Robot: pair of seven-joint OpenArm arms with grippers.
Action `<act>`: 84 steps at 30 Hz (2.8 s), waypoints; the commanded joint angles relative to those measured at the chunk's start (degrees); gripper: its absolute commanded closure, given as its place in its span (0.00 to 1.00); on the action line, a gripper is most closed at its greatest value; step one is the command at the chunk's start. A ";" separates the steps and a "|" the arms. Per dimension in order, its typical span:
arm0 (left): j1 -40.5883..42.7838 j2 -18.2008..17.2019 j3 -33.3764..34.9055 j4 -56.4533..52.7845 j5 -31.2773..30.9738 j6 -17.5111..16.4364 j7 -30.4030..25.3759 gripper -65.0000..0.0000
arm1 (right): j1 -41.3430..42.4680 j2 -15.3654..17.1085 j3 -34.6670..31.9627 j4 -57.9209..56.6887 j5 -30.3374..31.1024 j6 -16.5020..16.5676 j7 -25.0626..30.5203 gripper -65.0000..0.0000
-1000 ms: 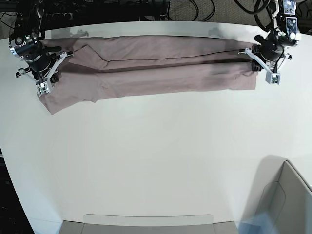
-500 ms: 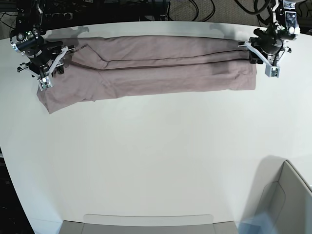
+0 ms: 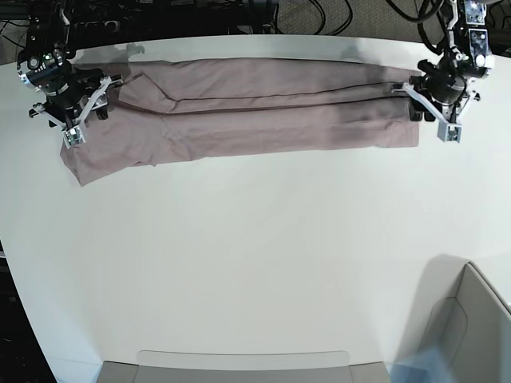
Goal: Fold the T-shirt properly
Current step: 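Open both grippers and release the folded strip, then grasp the strip end near the left gripper and fold it toward the middle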
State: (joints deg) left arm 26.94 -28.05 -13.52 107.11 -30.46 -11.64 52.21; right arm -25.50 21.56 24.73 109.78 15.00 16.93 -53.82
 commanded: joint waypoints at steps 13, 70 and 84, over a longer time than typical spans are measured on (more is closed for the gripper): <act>-1.49 -0.74 1.52 -7.29 -0.44 -0.27 0.41 0.71 | 1.45 1.25 -0.95 -0.11 0.34 -0.01 1.21 0.55; -7.64 7.79 -13.16 8.71 -0.53 -11.53 18.52 1.00 | 7.52 -2.27 6.08 -3.97 0.42 6.06 4.81 0.55; -9.40 20.19 8.73 9.42 -0.09 -11.17 16.50 1.00 | 7.52 -4.02 5.73 -4.06 0.42 6.06 4.81 0.55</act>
State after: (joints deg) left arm 18.24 -7.79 -4.89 115.44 -29.58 -22.70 70.00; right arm -18.28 16.75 30.15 104.84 15.03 22.79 -50.11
